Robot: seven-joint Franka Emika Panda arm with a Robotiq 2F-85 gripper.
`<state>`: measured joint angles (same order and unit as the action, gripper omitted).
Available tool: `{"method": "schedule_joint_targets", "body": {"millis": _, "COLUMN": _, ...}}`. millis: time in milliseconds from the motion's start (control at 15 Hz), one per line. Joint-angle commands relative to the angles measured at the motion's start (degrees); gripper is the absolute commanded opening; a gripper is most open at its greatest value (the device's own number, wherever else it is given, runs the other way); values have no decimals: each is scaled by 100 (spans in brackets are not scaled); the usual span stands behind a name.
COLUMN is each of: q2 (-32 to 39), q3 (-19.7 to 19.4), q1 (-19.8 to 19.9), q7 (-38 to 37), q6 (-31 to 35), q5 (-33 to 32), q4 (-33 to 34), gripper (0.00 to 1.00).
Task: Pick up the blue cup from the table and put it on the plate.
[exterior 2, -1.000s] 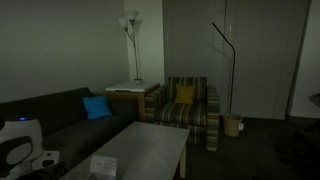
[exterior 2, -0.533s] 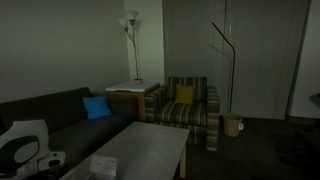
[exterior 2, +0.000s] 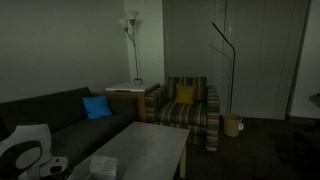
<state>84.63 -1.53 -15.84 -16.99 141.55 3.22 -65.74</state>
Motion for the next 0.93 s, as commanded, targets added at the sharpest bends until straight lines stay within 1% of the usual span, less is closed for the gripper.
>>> {"method": "schedule_joint_targets", "body": {"millis": 0, "q2": 1, "q3": -5, "q1": 91, "q7": -159, "q6": 254, "q5": -17, "q4": -248, "gripper": 3}}
{"method": "schedule_joint_targets", "body": {"millis": 600, "q2": -82, "q3": -27, "q1": 217, "q7": -669, "q6": 1302, "q5": 178, "q4": -819, "gripper": 3}}
{"method": "schedule_joint_targets", "body": {"millis": 867, "q2": -186, "q3": 65, "q1": 231, "q7": -787, "q6": 1577, "q5": 154, "q4": -1135, "gripper": 3}}
